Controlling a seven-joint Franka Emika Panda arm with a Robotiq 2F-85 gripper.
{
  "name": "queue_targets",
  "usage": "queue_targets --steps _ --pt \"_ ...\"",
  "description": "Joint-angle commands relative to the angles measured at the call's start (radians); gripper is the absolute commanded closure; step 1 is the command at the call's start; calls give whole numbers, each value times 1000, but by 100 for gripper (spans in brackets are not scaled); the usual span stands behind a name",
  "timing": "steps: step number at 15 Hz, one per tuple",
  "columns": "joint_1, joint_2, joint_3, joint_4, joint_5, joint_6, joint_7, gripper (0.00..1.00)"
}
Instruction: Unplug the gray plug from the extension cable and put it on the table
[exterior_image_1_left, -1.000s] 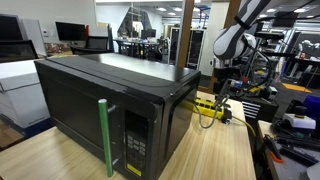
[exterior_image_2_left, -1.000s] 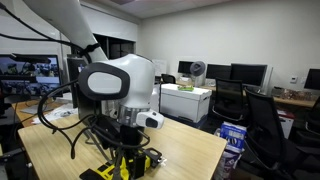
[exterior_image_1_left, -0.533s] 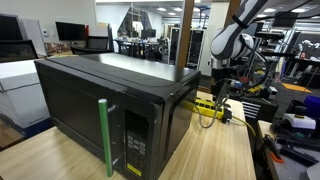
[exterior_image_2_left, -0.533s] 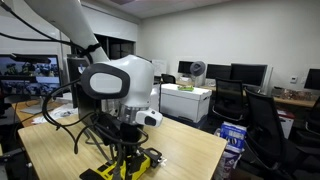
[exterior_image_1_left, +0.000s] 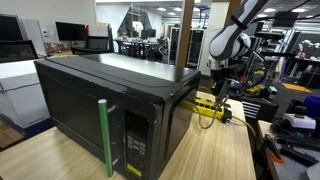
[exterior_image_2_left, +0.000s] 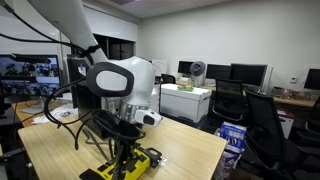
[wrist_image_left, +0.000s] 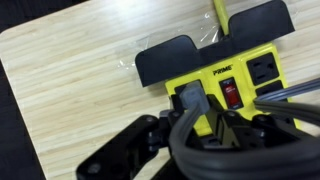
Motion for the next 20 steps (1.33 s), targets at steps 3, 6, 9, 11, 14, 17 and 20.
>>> queue_targets --steps 3,6,9,11,14,17,20 --pt "21 -4 -15 18 -42 -57 51 93" --pt "-12 -40 16 7 41 -58 -42 93" --pt "-40 -60 29 12 116 -87 -119 93" --pt "-54 -75 34 16 159 -108 -165 93" --pt "-43 -102 17 47 149 -181 -179 93" --pt "-34 -121 8 53 128 -216 -175 93" --pt "-29 -123 2 35 85 -181 -180 38"
